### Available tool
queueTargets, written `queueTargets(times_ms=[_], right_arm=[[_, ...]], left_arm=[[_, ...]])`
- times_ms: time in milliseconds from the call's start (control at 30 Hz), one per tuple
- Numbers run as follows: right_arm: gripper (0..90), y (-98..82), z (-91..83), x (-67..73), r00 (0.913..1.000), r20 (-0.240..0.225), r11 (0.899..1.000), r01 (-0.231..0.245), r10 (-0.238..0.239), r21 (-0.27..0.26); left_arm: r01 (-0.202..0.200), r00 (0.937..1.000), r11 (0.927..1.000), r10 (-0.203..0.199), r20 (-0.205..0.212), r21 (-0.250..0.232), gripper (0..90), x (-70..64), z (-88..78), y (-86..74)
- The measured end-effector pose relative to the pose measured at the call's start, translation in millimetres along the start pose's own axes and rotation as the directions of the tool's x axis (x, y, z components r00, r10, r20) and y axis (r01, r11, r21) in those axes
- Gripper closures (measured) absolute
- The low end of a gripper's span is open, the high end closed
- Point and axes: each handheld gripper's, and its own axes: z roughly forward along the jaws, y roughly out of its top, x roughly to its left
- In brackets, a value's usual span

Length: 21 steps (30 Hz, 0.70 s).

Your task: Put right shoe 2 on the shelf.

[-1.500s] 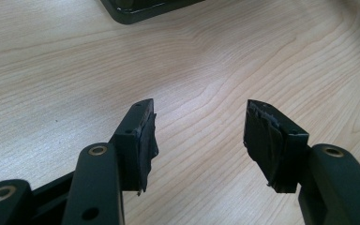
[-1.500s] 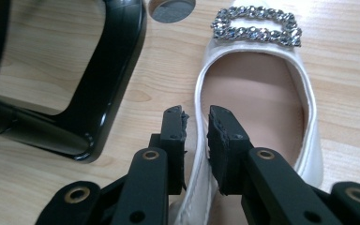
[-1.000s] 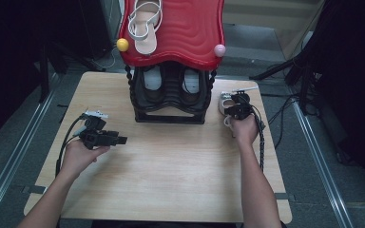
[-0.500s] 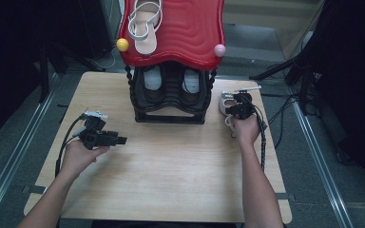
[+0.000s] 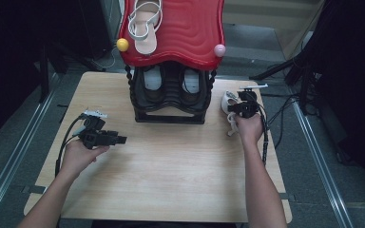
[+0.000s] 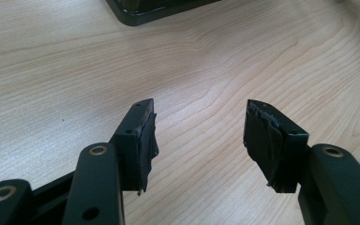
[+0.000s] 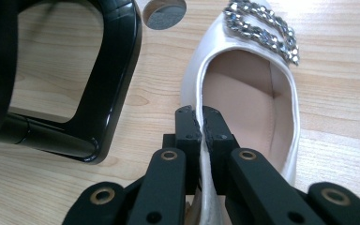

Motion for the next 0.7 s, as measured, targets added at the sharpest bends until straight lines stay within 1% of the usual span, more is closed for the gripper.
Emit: queueTargets(times_ms=[100,267,400,467,500,700], right_arm=[[88.7,0.6,-3.0,0.0,1.0,0.0,1.0,0.005,-0.005,-0.003],[88.7,1.6,-8.4,-1.5,0.9993,-0.033,1.0,-0.021,0.021,-0.005],[88.7,3.0,-12.9,0.2,0.9983,-0.05,0.999,-0.03,0.029,-0.018],[88.7,3.9,-13.9,0.0,0.9978,-0.057,0.999,-0.035,0.034,-0.016],[88.7,5.3,-14.8,0.2,0.9982,-0.052,1.0,-0.029,0.028,-0.008],[88.7,12.7,-24.4,3.4,0.9981,-0.057,0.999,-0.025,0.024,-0.021]], left_arm=[[-0.003,1.0,1.0,0.003,0.004,0.001,44.3,-0.8,1.1,0.5],[-0.004,1.0,1.0,0.004,0.006,0.007,44.3,-0.7,1.7,0.7],[-0.003,1.0,0.9999,0.003,0.007,0.01,44.3,-1.4,2.9,0.6],[-0.007,0.9999,0.9999,0.007,0.008,0.011,44.3,-1.8,3.0,0.6],[-0.006,1.0,1.0,0.006,0.007,0.008,44.3,-2.0,2.9,0.5],[-0.003,1.0,0.9999,0.003,0.009,0.01,44.3,-1.1,2.8,0.6]])
